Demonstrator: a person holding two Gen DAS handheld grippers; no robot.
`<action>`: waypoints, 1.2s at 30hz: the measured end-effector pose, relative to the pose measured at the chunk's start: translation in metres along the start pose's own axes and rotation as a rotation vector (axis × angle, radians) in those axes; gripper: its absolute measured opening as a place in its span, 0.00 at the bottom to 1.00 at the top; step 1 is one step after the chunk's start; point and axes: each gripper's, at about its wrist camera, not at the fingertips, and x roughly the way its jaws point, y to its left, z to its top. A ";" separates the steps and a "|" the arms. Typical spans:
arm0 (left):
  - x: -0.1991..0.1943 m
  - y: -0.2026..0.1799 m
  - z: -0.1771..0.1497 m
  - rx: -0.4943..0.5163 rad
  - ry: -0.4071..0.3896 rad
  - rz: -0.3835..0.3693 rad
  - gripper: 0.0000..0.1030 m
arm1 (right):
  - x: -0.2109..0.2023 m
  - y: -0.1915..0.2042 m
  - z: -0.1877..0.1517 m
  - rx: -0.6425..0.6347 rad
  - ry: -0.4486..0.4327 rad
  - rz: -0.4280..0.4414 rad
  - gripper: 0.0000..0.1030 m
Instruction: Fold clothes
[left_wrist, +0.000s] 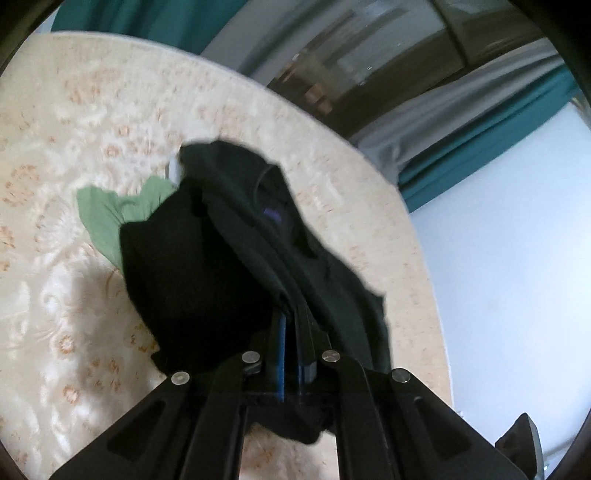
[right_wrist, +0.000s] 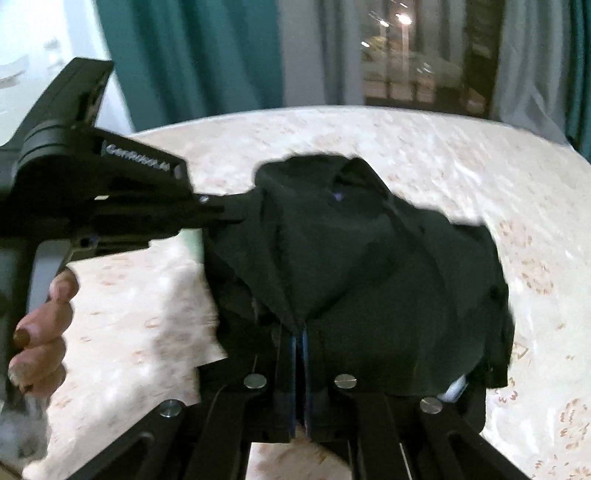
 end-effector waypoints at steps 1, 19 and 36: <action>-0.013 -0.005 -0.003 0.009 -0.013 -0.003 0.04 | -0.010 0.005 0.000 -0.009 -0.005 0.016 0.02; -0.160 0.084 -0.132 0.006 0.010 0.375 0.05 | -0.093 0.087 -0.044 -0.060 0.068 0.170 0.46; -0.157 0.040 -0.124 0.261 -0.124 0.498 0.28 | -0.042 0.046 -0.074 -0.048 0.280 -0.009 0.76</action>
